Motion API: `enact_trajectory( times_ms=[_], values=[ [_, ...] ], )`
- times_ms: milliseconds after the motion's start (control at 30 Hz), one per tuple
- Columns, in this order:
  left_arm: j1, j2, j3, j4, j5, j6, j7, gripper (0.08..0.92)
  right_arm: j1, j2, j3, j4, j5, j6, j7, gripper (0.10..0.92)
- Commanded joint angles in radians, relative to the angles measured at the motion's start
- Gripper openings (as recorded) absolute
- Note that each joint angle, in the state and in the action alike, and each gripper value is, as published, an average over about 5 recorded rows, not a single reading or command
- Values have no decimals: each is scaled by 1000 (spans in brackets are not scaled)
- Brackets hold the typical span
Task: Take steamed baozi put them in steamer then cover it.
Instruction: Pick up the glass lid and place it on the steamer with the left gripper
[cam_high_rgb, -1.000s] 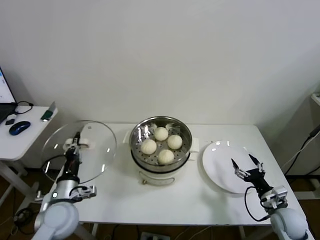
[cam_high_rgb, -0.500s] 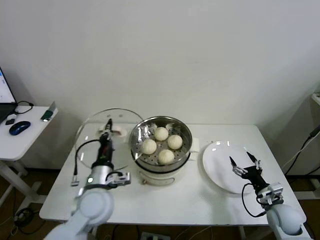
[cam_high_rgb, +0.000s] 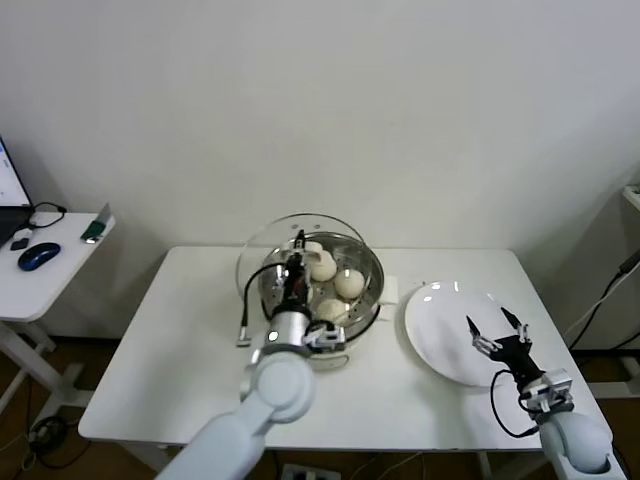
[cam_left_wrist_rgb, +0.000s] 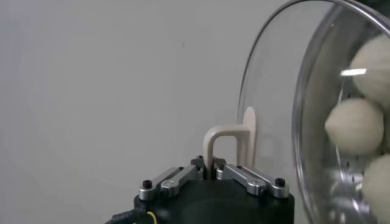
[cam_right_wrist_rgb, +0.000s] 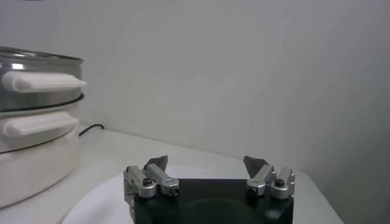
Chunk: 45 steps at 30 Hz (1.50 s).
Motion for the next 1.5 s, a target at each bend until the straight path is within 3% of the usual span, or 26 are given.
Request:
enact_trajectory(
  times_ms=[33,567,1500],
  values=[
    [-74,-190,76,189,49,48,38,151,-4,3,17,-17,-5,9,-8,823],
    [-91,-134,1,253,40,48,64,151,-5,7,24,-31,-11,19,-24,823],
    [-85,-127,25,243,-10,48,49,151,1,8,27,-33,-21,20,-32,823]
  ],
)
